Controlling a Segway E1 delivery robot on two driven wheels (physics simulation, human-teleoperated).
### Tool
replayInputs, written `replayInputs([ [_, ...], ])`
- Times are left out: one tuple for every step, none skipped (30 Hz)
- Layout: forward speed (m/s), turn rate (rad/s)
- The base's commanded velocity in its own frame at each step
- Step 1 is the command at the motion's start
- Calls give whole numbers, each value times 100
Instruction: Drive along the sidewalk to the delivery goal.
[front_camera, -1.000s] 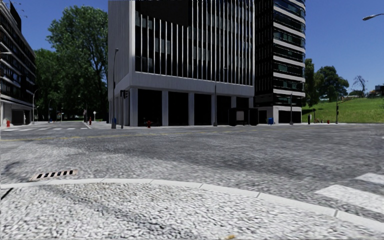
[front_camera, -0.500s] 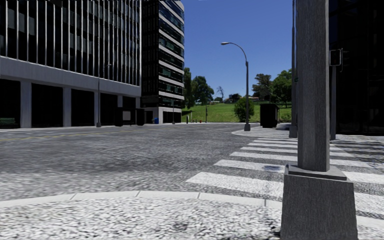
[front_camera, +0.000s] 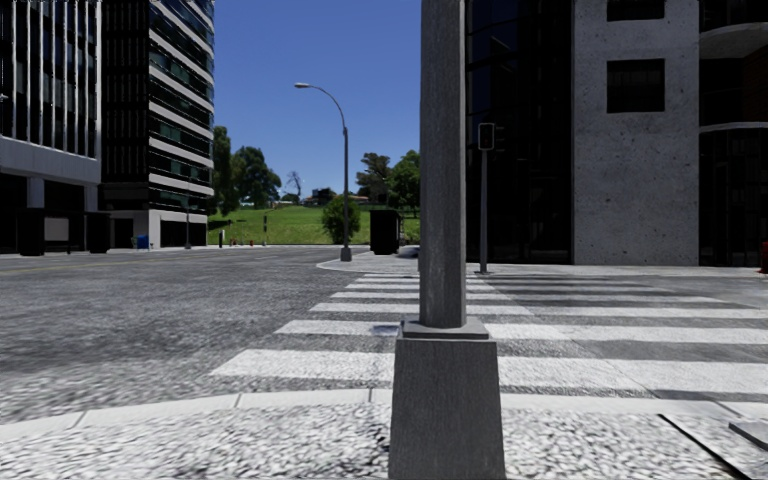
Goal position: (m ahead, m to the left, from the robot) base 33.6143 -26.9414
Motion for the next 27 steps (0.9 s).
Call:
replayInputs([
  [0,0],
  [0,0],
  [0,0],
  [0,-66],
  [0,-86],
  [0,-86],
  [0,-120],
  [0,-120],
  [0,-120],
  [0,-120],
  [0,-120],
  [0,-120],
  [0,-120],
  [0,-120],
  [0,-120],
  [0,-120],
  [0,-120],
  [0,-120],
  [0,-120],
  [0,-120],
  [0,-120],
  [0,-120],
  [0,-120],
  [0,-120],
  [0,-120],
  [0,-120],
  [0,-120],
])
